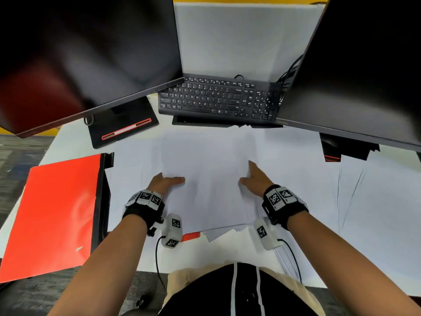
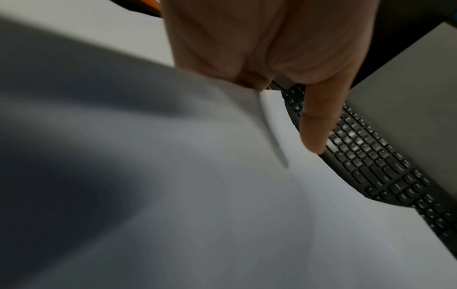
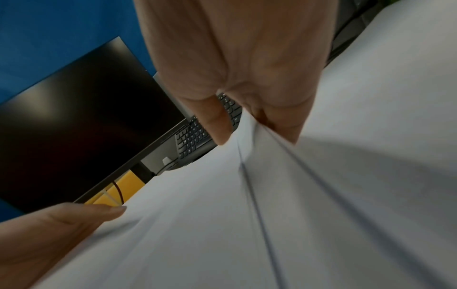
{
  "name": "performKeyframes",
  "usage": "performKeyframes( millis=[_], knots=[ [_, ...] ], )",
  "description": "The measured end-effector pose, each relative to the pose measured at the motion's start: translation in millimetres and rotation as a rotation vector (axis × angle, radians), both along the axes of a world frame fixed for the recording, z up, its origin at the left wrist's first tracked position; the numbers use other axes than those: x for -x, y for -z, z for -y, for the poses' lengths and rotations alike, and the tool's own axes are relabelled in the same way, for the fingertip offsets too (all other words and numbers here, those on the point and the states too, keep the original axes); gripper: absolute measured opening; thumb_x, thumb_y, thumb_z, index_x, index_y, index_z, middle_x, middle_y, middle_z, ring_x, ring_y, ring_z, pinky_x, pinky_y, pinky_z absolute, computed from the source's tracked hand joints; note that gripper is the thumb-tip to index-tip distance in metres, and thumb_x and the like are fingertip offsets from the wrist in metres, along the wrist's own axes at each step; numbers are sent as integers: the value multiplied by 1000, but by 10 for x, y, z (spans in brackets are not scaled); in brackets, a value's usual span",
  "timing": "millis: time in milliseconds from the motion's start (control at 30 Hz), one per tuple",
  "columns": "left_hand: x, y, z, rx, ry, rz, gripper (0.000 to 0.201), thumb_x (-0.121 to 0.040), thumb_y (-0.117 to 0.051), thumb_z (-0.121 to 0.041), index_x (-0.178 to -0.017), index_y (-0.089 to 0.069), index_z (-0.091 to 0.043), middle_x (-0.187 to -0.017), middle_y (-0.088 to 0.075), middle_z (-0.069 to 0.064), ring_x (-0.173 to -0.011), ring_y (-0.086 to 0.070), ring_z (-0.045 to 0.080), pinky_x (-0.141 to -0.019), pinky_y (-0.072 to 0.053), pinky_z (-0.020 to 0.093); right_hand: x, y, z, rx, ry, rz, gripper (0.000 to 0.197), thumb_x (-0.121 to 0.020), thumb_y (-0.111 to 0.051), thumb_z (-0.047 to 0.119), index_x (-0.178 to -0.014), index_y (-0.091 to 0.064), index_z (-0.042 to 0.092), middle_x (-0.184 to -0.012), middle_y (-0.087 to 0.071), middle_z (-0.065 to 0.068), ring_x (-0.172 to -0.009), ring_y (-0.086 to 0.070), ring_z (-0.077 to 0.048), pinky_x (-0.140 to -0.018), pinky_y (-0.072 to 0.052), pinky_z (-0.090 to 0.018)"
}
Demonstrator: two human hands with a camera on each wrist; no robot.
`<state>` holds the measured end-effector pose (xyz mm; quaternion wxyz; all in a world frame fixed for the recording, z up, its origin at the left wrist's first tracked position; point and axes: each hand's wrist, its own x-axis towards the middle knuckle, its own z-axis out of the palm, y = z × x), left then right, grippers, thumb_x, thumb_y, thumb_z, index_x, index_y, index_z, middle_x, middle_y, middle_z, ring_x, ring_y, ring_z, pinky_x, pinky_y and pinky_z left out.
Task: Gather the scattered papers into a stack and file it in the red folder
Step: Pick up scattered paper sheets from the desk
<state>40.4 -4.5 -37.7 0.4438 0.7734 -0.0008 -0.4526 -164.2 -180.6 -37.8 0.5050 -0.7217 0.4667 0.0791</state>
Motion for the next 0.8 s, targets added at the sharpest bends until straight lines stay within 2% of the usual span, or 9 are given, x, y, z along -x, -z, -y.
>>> performKeyframes(
  millis=[100, 167, 233, 300, 400, 500, 633, 733, 800],
  knots=[
    [-51, 94, 4, -28, 22, 48, 58, -63, -82, -4, -116, -58, 2, -115, -66, 19, -106, -64, 33, -98, -48, 46, -45, 63, -31, 7, -84, 13, 62, -91, -49, 11, -148, -24, 12, -147, -36, -11, -137, -35, -31, -115, -30, -39],
    [-48, 106, 10, -67, 73, 93, 59, -67, -79, -1, -121, -56, 2, -121, -64, 18, -111, -61, 33, -102, -45, 44, -57, 83, 13, 50, -89, -70, 60, -92, -50, 20, -146, -26, 13, -148, -34, -13, -137, -32, -33, -113, -30, -45],
    [-58, 119, 0, -117, 100, 169, 53, -77, -71, 4, -126, -53, 3, -123, -61, 16, -115, -58, 32, -102, -44, 40, -51, 79, 124, 238, 14, -225, 55, -92, -49, 27, -141, -32, 10, -144, -34, -15, -133, -31, -35, -108, -33, -46],
    [-100, 115, -38, -146, 92, 216, 58, -78, -70, 5, -132, -49, 3, -129, -58, 16, -120, -56, 33, -104, -43, 38, 14, 47, 260, 379, 215, -326, 52, -89, -54, 24, -136, -36, 10, -138, -36, -15, -127, -34, -35, -102, -36, -46],
    [-187, 119, -129, -192, 87, 255, 64, -78, -71, 1, -137, -44, 2, -136, -54, 17, -126, -51, 33, -106, -40, 37, 154, 67, 468, 299, 349, -359, 71, -81, -65, 19, -140, -27, 9, -139, -34, -16, -129, -36, -36, -104, -39, -47],
    [-249, 112, -203, -215, 72, 279, 59, -80, -68, 3, -135, -46, 3, -135, -54, 19, -125, -52, 34, -104, -39, 36, 240, 94, 576, 128, 250, -358, 92, -79, -71, 26, -148, -14, 6, -146, -34, -17, -133, -37, -36, -108, -37, -43],
    [-283, 103, -263, -207, 59, 311, 58, -80, -67, 7, -135, -47, 4, -135, -54, 22, -125, -51, 36, -104, -39, 37, 234, 81, 581, 301, 135, -553, 87, -71, -71, 46, -139, -32, 9, -137, -36, -15, -131, -30, -33, -103, -33, -42],
    [-294, 68, -315, -206, 29, 316, 56, -81, -65, 9, -134, -47, 5, -135, -54, 23, -124, -51, 36, -100, -39, 34, 251, 69, 603, 315, 155, -577, 108, -64, -81, 47, -143, -20, 6, -141, -25, -16, -132, -30, -37, -104, -36, -46],
    [-286, 48, -331, -209, 29, 318, 57, -83, -64, 8, -137, -44, 5, -138, -51, 22, -127, -49, 36, -102, -38, 34, 290, 80, 660, 260, 159, -561, 122, -59, -85, 44, -146, -9, 5, -146, -24, -18, -134, -33, -40, -108, -37, -49]
  ],
)
